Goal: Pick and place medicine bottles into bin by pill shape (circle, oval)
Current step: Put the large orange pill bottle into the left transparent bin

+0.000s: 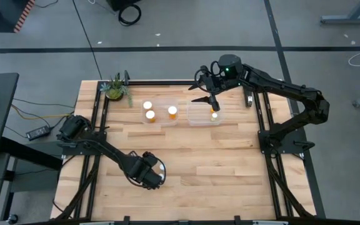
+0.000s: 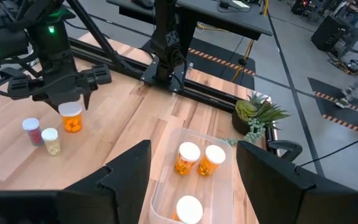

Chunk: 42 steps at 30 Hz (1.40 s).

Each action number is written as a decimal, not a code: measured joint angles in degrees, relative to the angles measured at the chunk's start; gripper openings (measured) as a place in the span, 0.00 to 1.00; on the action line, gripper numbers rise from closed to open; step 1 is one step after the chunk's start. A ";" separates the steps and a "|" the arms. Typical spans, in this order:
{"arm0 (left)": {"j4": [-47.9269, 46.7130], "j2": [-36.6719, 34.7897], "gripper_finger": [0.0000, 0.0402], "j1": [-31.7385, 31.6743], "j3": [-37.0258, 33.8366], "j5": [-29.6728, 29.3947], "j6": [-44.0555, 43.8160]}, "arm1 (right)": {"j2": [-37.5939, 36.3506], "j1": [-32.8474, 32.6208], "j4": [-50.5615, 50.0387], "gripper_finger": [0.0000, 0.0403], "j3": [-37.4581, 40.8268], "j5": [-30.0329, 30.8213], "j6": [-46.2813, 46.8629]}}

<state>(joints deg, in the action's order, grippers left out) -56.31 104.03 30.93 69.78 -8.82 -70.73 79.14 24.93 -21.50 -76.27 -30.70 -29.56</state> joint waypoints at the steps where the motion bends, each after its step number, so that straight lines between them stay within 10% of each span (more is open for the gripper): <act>1: 0.00 0.00 0.64 0.01 0.00 -0.16 0.06 | 0.01 0.00 0.00 0.61 0.00 0.00 0.00; 42: 1.90 -0.51 0.54 -0.37 0.00 -8.12 12.18 | -3.87 1.25 -5.88 0.61 0.02 9.22 0.34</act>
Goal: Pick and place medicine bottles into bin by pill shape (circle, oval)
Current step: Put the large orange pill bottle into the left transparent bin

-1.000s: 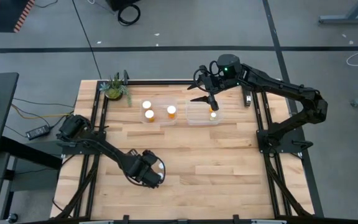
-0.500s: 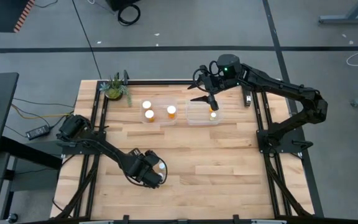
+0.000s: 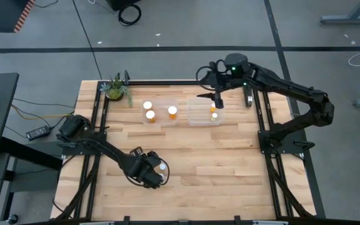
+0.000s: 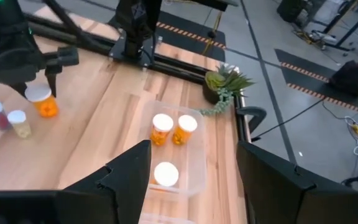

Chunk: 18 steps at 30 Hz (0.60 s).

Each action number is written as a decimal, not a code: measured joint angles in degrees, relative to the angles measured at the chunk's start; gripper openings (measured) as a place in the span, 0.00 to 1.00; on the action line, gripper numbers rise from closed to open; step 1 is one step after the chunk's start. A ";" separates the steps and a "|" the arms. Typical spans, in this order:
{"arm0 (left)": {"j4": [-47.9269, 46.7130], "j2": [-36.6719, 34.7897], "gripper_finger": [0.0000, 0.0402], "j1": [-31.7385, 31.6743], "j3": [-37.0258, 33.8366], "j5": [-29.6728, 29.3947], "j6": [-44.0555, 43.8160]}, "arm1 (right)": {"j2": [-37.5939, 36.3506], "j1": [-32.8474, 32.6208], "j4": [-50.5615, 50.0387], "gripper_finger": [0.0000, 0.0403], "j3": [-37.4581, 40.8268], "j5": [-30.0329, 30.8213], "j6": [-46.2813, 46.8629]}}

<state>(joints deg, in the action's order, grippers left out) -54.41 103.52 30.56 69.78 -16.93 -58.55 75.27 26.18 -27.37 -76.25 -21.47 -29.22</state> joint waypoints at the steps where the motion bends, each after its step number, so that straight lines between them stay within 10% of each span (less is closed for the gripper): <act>1: 0.02 -0.21 0.54 -0.32 0.02 0.01 0.47 | -0.68 0.11 -0.23 0.61 0.00 -0.04 0.55; 18: -0.13 -1.22 0.52 -11.43 1.90 0.20 16.45 | -5.29 4.14 -4.05 0.61 5.64 -1.74 -2.47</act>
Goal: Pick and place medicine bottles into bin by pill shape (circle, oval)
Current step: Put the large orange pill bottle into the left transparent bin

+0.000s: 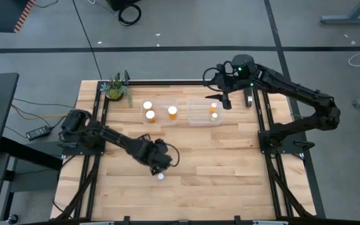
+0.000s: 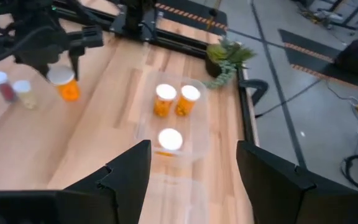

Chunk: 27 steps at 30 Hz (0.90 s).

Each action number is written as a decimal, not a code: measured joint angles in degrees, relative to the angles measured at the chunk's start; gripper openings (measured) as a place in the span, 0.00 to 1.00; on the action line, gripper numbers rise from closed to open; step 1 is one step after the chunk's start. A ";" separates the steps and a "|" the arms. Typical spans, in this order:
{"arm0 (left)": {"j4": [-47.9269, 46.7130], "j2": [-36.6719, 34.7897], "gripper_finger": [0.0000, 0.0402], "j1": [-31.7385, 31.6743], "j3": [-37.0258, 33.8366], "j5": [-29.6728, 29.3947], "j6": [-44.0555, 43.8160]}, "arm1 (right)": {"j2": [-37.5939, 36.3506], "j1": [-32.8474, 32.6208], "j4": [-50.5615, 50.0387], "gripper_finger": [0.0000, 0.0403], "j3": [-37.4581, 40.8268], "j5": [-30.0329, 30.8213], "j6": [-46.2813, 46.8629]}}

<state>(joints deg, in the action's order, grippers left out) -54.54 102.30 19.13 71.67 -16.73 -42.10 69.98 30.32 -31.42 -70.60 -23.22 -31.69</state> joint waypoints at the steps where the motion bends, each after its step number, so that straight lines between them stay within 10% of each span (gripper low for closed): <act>1: 0.07 0.00 0.52 -0.99 0.60 0.01 1.33 | -0.46 0.65 0.23 0.61 0.37 -0.01 0.05; 27: 31.21 0.03 0.52 -18.43 5.04 4.15 26.58 | -12.01 4.55 3.37 0.61 7.99 -4.12 -0.45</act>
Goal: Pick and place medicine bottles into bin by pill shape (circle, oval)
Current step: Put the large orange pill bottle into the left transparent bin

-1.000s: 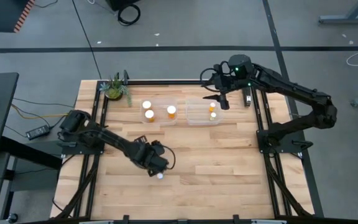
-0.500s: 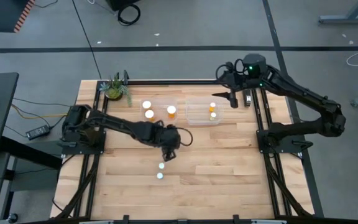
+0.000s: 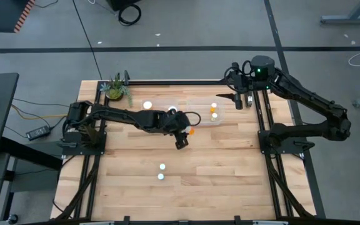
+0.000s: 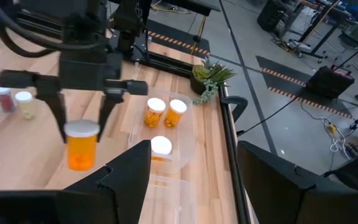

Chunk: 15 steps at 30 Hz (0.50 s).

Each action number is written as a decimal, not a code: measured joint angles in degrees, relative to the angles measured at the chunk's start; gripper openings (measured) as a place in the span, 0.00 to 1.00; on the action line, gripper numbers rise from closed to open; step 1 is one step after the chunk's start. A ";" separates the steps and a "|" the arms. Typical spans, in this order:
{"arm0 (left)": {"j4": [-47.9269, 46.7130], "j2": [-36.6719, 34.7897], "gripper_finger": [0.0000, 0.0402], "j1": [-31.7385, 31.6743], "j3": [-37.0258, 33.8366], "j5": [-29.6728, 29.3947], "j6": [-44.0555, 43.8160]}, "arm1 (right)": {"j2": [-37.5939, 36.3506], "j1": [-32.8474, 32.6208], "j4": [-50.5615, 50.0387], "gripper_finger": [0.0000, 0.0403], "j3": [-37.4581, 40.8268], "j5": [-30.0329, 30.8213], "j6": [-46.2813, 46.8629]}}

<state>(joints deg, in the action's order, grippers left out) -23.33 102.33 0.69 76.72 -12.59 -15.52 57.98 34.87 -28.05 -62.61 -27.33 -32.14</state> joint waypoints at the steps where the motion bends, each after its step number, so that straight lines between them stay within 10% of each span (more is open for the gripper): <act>1: -0.05 0.01 0.52 -0.25 0.01 -0.06 0.17 | 0.00 0.00 -0.02 0.61 0.00 0.00 0.00; 15: -15.55 -0.09 0.51 -0.70 5.23 2.34 -0.33 | 0.24 0.00 0.65 0.61 0.02 -1.51 0.49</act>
<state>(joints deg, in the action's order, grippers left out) -38.88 102.24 0.00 81.95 -10.25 -15.85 58.22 34.87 -27.41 -62.59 -28.85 -31.65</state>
